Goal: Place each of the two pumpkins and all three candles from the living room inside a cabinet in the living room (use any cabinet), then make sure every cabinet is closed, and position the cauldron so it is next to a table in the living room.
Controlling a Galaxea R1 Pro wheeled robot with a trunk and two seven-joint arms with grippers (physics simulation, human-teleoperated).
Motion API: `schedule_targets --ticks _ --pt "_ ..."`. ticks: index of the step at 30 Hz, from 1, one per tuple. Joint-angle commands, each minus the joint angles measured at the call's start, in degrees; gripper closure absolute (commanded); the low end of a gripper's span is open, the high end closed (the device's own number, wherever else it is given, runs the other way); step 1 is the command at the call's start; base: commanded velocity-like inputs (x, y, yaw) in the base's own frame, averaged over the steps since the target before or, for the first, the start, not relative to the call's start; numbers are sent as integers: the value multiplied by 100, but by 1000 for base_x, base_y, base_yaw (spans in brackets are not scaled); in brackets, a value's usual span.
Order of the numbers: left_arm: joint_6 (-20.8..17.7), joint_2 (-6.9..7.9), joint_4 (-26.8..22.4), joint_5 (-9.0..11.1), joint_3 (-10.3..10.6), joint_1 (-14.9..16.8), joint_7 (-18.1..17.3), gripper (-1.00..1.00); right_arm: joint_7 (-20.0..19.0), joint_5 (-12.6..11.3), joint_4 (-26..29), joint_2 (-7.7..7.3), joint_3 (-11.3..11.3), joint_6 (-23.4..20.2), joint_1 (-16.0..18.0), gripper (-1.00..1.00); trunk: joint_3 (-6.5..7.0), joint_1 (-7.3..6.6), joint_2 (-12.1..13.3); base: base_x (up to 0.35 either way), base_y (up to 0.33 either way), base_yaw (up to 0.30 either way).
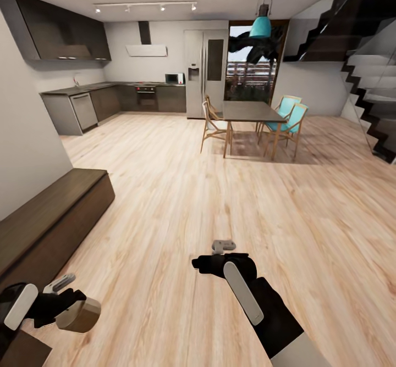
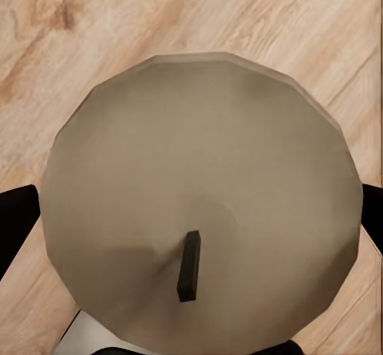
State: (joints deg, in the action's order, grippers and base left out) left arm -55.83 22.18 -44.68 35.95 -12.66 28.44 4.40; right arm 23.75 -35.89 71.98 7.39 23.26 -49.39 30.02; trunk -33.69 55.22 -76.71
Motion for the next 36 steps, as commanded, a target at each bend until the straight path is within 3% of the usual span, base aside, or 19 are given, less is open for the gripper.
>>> schedule_targets --ticks 1,8,30,36 --pt "-24 0 -5 70 -8 4 43 100 60 -59 3 -1 8 -9 7 -100 -6 3 -3 331 0 27" --pt "-24 -2 -5 70 -8 4 43 100 60 -59 -1 -1 11 -10 5 -100 -6 3 -3 290 0 132" --pt "-16 -53 -13 61 -5 4 39 100 60 -50 -23 8 20 -18 5 -100 -6 3 -3 14 0 286" --pt "128 -76 -10 37 8 2 43 100 -41 -50 13 1 20 -17 4 -100 -6 3 -3 172 -145 91"
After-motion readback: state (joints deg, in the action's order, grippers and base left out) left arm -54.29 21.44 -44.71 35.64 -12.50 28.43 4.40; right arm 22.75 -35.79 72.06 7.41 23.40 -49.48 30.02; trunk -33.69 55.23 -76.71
